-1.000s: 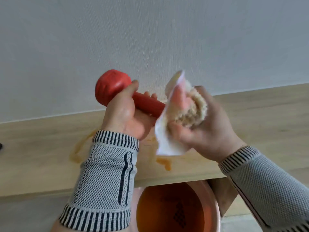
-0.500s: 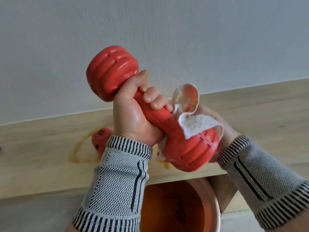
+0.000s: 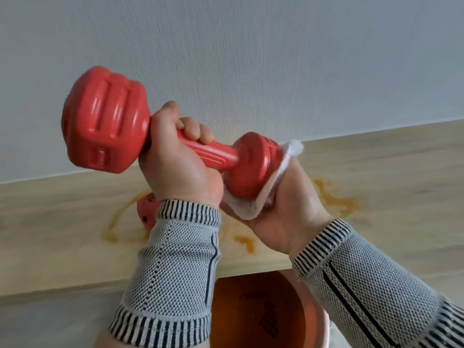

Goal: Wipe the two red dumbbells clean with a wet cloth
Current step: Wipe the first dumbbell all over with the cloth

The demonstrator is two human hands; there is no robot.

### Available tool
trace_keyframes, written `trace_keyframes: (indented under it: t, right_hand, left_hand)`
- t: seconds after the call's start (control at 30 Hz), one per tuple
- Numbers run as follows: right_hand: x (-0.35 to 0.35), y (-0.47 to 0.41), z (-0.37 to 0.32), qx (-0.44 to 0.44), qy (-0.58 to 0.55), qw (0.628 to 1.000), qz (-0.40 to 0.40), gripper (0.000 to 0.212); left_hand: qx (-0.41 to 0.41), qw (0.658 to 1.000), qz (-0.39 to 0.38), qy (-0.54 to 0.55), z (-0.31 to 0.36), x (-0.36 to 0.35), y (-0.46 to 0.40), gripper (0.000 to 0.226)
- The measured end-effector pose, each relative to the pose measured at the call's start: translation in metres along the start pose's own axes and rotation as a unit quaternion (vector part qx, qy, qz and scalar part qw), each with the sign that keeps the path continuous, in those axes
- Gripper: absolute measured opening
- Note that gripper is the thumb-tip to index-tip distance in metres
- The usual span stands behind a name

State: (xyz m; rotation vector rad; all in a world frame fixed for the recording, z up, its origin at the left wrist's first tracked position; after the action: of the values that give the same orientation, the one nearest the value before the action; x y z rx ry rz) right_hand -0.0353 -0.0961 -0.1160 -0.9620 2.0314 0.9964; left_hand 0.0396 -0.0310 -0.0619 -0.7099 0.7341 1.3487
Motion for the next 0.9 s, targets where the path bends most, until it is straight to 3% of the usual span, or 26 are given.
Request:
trace_keyframes:
  t: [0.07,0.1,0.13,0.2,0.27,0.33,0.4,0.47,0.5,0.53,0.6,0.63,0.7,0.77,0.9]
  right_hand:
    - [-0.001,0.003,0.000,0.124,0.046,0.990,0.047,0.042]
    - [0.000,0.004,0.000,0.216,0.110,0.967,0.075,0.031]
    - [-0.001,0.005,0.001,0.316,0.189,0.925,0.096,0.022]
    - [0.004,0.004,0.000,0.482,0.332,0.801,0.130,0.040]
    - [0.011,0.005,-0.006,0.573,0.417,0.688,0.156,0.055]
    - [0.016,0.006,-0.011,0.601,0.430,0.655,0.156,0.062]
    - [0.021,0.005,-0.011,0.598,0.399,0.680,0.143,0.068]
    - [0.020,0.002,-0.010,0.584,0.346,0.727,0.102,0.083]
    - [0.020,-0.001,-0.009,0.578,0.312,0.750,0.074,0.083]
    - [0.017,0.000,-0.010,0.567,0.275,0.774,0.054,0.073]
    - [0.012,0.004,-0.013,0.533,0.220,0.813,0.076,0.027]
    - [0.008,0.005,-0.015,0.498,0.201,0.839,0.091,0.013]
    - [0.007,0.008,-0.016,0.401,0.149,0.899,0.099,0.033]
    - [0.006,0.011,-0.023,0.295,0.111,0.946,0.076,0.030]
    - [0.008,0.020,-0.030,0.094,0.146,0.985,0.003,0.044]
  left_hand:
    - [-0.017,1.000,0.025,0.004,-0.004,-0.003,0.003,0.035]
    - [-0.010,0.999,0.042,0.004,-0.006,-0.003,0.004,0.038]
    - [0.009,0.998,0.058,0.006,-0.007,-0.002,0.005,0.041]
    - [0.064,0.995,0.080,0.018,-0.012,-0.005,0.010,0.040]
    - [0.122,0.987,0.098,0.034,-0.015,-0.001,0.008,0.035]
    - [0.161,0.978,0.126,0.039,-0.017,0.007,-0.004,0.036]
    - [0.204,0.964,0.138,0.094,-0.019,0.019,-0.020,0.036]
    - [0.251,0.944,0.108,0.182,-0.031,0.030,-0.037,0.029]
    - [0.285,0.929,0.129,0.196,-0.032,0.028,-0.030,0.025]
    - [0.319,0.919,0.149,0.179,-0.033,0.026,-0.023,0.025]
    - [0.353,0.909,0.116,0.191,-0.032,0.018,-0.009,0.033]
    - [0.351,0.909,0.109,0.197,-0.031,0.009,0.005,0.036]
    - [0.355,0.908,0.082,0.206,-0.027,0.010,0.003,0.034]
    - [0.375,0.904,0.051,0.197,-0.026,0.008,0.000,0.032]
    - [0.343,0.925,0.010,0.165,-0.023,-0.001,0.003,0.035]
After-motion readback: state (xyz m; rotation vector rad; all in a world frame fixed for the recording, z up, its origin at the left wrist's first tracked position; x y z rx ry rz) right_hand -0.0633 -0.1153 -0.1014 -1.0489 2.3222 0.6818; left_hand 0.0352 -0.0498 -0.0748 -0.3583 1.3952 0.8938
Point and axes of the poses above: each hand's wrist, its own y-axis away from the middle knuckle, its own x-axis out of the back of the hand, z = x × y, the point moved 2 cm from there along -y, towards the middle knuckle, and after that the axes turned 12 degrees about z, right-handed, at the moved point
